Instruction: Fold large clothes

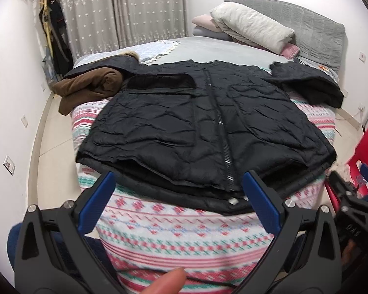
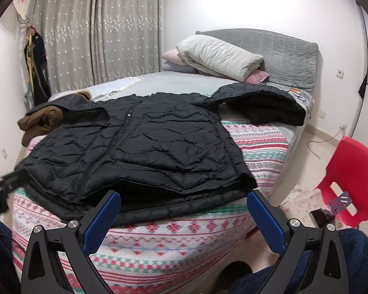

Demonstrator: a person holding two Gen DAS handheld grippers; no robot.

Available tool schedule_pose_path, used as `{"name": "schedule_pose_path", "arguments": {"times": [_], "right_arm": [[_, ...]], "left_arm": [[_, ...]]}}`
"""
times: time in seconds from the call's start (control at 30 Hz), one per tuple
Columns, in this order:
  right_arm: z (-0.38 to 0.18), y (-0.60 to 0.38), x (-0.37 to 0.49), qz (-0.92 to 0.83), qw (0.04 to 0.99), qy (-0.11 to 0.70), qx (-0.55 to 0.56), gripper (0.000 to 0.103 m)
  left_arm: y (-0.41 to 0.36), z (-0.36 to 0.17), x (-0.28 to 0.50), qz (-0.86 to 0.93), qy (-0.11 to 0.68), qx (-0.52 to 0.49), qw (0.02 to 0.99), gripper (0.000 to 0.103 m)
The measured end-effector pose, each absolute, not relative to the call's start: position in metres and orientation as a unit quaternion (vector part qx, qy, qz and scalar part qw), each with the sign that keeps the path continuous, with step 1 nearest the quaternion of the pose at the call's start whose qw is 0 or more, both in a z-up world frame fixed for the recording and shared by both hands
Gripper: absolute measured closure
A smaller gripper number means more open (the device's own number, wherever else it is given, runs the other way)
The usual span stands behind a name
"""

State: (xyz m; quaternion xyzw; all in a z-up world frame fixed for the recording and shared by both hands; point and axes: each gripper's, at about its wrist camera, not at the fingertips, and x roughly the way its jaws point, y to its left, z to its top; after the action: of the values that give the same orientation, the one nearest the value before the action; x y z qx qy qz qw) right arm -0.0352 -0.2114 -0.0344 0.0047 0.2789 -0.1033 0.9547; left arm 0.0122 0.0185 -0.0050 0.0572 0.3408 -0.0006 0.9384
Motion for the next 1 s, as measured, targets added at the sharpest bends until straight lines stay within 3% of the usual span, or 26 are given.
{"name": "schedule_pose_path", "arguments": {"times": [0.2, 0.33, 0.5, 0.67, 0.83, 0.87, 0.9, 0.93, 0.97, 1.0], "right_arm": [[-0.037, -0.241, -0.031, -0.118, 0.949, 0.288, 0.050, 0.000], [-0.039, -0.244, -0.025, -0.102, 0.936, 0.330, 0.059, 0.000], [-0.037, -0.289, -0.005, -0.061, 0.923, 0.346, 0.157, 0.000], [-0.040, -0.338, 0.031, -0.068, 0.891, 0.381, 0.239, 0.000], [-0.076, -0.363, 0.062, -0.081, 0.844, 0.434, 0.303, 0.006], [-0.081, -0.365, 0.064, -0.083, 0.839, 0.438, 0.311, 0.013], [-0.090, -0.366, 0.068, -0.084, 0.830, 0.449, 0.320, 0.030], [-0.096, -0.365, 0.070, -0.074, 0.821, 0.457, 0.333, 0.040], [-0.098, -0.365, 0.072, -0.064, 0.817, 0.460, 0.341, 0.058], [-0.099, -0.363, 0.072, -0.054, 0.818, 0.462, 0.340, 0.077]], "left_arm": [[0.056, -0.005, 0.025, 0.026, 0.350, 0.024, 0.936, 0.000], [0.071, -0.013, 0.038, -0.003, 0.399, -0.003, 0.917, 0.000], [0.138, -0.021, 0.073, 0.026, 0.459, -0.120, 0.880, 0.000], [0.187, -0.035, 0.113, 0.070, 0.499, -0.162, 0.849, 0.000], [0.219, -0.067, 0.142, 0.055, 0.543, -0.284, 0.789, 0.001], [0.219, -0.070, 0.143, 0.051, 0.537, -0.303, 0.786, 0.001], [0.217, -0.073, 0.145, 0.057, 0.536, -0.310, 0.783, 0.001], [0.213, -0.074, 0.147, 0.060, 0.539, -0.306, 0.783, 0.006], [0.209, -0.076, 0.150, 0.057, 0.541, -0.296, 0.785, 0.011], [0.201, -0.078, 0.153, 0.058, 0.547, -0.273, 0.789, 0.028]]}}
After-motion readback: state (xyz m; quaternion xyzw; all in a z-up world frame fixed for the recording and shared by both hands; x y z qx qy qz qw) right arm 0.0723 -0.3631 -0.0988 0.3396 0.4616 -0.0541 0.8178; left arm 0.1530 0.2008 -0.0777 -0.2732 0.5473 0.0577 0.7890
